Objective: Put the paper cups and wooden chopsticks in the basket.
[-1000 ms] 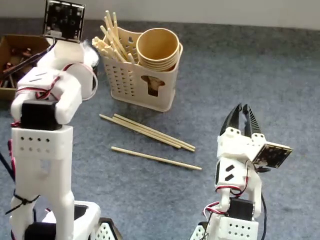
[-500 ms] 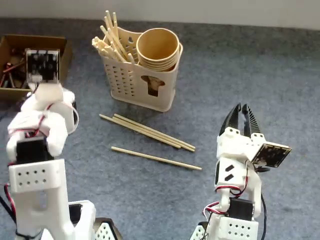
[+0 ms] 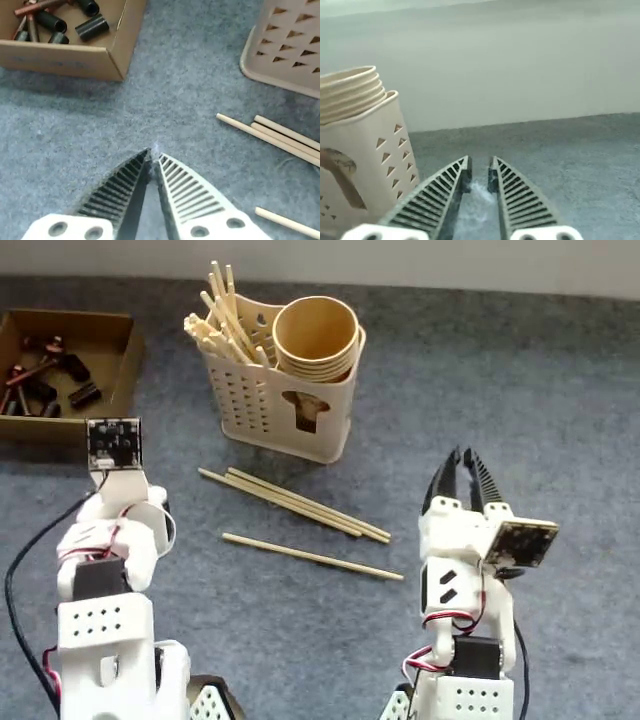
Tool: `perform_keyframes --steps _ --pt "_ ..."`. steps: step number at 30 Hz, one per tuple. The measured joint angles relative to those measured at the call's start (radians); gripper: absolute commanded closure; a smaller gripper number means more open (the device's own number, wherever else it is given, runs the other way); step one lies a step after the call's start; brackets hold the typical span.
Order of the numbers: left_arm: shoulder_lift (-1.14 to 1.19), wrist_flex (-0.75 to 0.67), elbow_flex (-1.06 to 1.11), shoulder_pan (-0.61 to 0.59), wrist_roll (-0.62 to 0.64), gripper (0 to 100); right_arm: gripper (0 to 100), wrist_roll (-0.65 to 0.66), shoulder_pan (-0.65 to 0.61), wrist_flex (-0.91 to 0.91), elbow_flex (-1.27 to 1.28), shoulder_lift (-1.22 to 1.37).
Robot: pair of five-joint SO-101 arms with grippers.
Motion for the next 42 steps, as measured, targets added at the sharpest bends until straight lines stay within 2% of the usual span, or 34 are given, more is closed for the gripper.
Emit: perform_keyframes --steps 5,13,18,22,26,34,42 --pt "-0.031 -0.075 0.08 -0.064 0.031 99 92.6 0.075 -0.097 0.163 -0.011 0.0" --pt "-0.064 -0.146 0.127 -0.072 0.031 99 92.6 0.175 -0.189 0.499 -0.198 -0.002" --pt "-0.068 -0.149 0.137 -0.072 0.031 99 92.6 0.233 -0.276 0.634 -0.281 -0.002" --pt "-0.068 -0.157 0.137 -0.095 0.031 99 92.6 0.256 -0.328 0.7 -0.374 0.084" --pt "-0.068 -0.176 0.137 -0.11 0.031 99 92.6 0.269 -0.407 0.75 -0.511 0.285" --pt "-0.068 -0.176 0.137 -0.127 0.031 99 92.4 0.278 -0.522 0.755 -0.68 0.651" --pt "-0.068 -0.176 0.137 -0.161 0.031 99 86.7 0.307 -0.644 0.755 -0.806 0.89"
